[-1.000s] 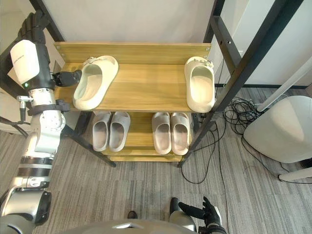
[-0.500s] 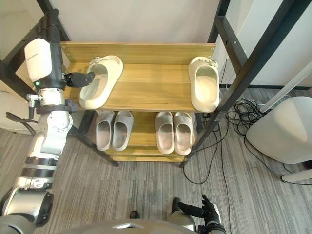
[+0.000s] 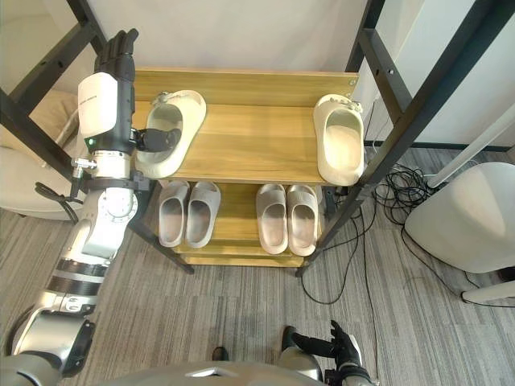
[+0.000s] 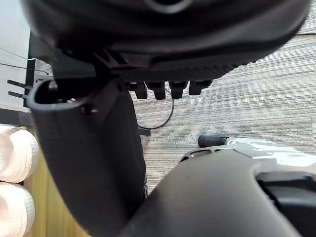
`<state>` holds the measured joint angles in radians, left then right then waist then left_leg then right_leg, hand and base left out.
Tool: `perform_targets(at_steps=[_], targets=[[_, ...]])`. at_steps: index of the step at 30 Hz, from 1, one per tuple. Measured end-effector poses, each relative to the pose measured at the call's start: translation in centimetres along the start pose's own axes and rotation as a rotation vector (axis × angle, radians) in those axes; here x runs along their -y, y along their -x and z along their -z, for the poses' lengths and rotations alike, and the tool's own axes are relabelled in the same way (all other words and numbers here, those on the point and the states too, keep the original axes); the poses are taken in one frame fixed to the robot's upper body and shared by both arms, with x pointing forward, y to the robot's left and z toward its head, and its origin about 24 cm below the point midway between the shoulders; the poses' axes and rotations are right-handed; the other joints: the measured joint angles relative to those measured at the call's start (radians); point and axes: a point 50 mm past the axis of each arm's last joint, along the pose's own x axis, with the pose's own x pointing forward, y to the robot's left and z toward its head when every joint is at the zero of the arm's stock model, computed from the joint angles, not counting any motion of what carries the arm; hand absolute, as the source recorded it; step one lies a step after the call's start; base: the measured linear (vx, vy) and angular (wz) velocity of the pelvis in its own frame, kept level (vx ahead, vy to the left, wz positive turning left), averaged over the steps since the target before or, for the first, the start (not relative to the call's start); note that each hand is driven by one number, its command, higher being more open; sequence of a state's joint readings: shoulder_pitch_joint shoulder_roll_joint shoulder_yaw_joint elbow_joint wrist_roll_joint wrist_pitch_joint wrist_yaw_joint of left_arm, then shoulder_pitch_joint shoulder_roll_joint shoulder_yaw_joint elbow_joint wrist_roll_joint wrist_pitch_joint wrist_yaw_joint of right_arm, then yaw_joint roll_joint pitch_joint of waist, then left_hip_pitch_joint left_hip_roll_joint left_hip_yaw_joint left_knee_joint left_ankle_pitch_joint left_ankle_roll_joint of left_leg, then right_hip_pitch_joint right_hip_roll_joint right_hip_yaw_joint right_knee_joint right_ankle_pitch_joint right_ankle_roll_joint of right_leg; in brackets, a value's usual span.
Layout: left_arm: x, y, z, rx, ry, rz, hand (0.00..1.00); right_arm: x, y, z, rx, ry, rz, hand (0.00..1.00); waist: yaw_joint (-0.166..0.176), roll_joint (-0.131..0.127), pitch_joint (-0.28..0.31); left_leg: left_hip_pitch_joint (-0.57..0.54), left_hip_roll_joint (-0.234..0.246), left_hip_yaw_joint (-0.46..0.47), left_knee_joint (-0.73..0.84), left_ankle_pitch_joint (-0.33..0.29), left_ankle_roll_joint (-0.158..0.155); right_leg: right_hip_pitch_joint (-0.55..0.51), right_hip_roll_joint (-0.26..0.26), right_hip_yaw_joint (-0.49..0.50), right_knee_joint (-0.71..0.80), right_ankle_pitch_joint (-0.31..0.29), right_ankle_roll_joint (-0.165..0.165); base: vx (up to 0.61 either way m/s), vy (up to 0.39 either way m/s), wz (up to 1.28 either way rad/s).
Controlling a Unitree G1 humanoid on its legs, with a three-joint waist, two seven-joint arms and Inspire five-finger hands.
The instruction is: Organize the slippers on the shoe rack
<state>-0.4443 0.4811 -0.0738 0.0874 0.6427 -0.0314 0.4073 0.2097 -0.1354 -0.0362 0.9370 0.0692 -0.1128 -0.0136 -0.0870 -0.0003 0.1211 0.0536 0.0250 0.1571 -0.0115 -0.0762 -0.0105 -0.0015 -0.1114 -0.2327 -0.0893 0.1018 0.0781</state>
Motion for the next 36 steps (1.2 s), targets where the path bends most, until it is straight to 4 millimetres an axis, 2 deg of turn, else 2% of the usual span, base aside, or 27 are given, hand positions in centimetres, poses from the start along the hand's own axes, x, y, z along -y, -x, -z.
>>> perform_targets(at_steps=[9, 18, 19, 36], targets=[[0.1, -0.5, 0.2, -0.011, -0.007, 0.002, 1.0, -0.1, 0.0, 0.0, 0.002, -0.002, -0.002, 1.0, -0.002, -0.004, 0.0, -0.004, -0.002, 0.028, -0.003, -0.002, 0.002, -0.019, -0.001, 0.024, 0.0, 0.007, 0.002, -0.01, -0.006, -0.09], [-0.1, -2.0, 0.4, -0.029, -0.02, -0.012, 1.0, -0.1, 0.0, -0.1, 0.004, -0.003, -0.002, 1.0, -0.003, -0.004, 0.0, -0.016, -0.003, 0.048, -0.003, -0.002, 0.002, -0.042, -0.001, 0.045, 0.0, 0.012, 0.004, -0.01, -0.009, -0.07], [-0.1, -2.3, 0.5, -0.031, -0.022, -0.014, 0.0, -0.1, 0.0, -0.1, 0.005, -0.003, -0.002, 1.0, -0.003, -0.004, 0.0, -0.018, -0.003, 0.051, -0.003, -0.002, 0.002, -0.046, 0.0, 0.049, 0.0, 0.013, 0.004, 0.0, -0.009, -0.06], [-0.2, -3.3, 1.8, -0.066, -0.055, 0.067, 0.0, -0.1, 0.0, -0.5, 0.024, -0.005, -0.002, 1.0, -0.001, -0.003, 0.0, -0.035, -0.009, 0.093, 0.004, -0.001, 0.004, -0.085, -0.002, 0.095, -0.001, 0.037, 0.004, -0.03, -0.005, -0.08]])
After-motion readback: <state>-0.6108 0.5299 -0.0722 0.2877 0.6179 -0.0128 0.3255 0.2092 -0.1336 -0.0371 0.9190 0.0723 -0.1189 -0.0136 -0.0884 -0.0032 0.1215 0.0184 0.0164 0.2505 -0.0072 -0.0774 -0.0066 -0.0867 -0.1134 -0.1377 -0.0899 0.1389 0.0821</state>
